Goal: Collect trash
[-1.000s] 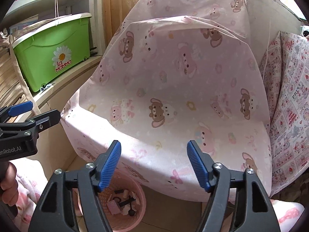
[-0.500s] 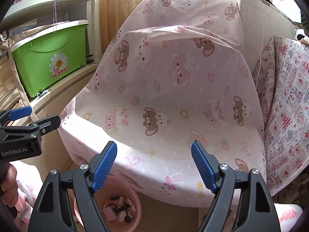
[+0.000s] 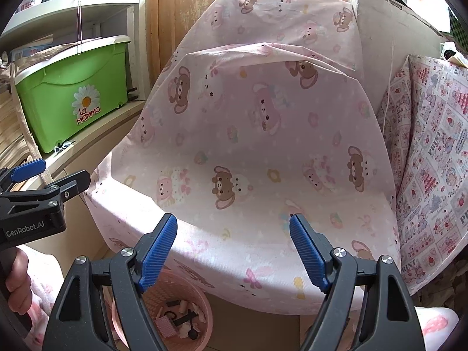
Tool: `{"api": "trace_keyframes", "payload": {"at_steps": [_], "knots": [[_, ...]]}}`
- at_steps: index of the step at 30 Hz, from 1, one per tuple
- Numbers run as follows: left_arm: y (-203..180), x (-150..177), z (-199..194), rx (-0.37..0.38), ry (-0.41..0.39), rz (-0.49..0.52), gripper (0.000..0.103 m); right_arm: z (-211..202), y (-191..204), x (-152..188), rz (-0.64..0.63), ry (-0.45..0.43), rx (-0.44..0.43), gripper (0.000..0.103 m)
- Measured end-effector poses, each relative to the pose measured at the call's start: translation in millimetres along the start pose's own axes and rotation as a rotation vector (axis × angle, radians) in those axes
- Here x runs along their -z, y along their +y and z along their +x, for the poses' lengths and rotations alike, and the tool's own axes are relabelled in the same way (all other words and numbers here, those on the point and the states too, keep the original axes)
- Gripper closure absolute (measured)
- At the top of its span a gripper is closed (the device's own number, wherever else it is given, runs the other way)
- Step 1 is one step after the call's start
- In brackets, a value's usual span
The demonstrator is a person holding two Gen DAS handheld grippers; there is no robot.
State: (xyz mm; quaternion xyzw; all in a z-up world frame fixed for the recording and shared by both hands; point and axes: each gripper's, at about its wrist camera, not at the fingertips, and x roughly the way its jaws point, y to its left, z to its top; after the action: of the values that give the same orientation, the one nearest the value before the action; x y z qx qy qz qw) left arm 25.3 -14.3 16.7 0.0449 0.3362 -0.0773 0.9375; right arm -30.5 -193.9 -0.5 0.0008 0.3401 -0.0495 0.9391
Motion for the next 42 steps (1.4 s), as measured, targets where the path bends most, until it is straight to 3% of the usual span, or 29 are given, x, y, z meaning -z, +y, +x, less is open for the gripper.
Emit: {"api": "trace_keyframes", "payload": {"at_steps": [9,42], "knots": [[0.9,0.4,0.8,-0.029,-0.006,-0.005,0.001,0.0,-1.9,-0.2,0.009,0.004,0.000,0.022],[0.9,1.6,3.5,-0.017,0.004,-0.012,0.001,4.2,-3.1,0.6,0.008,0.015,0.001,0.022]]}}
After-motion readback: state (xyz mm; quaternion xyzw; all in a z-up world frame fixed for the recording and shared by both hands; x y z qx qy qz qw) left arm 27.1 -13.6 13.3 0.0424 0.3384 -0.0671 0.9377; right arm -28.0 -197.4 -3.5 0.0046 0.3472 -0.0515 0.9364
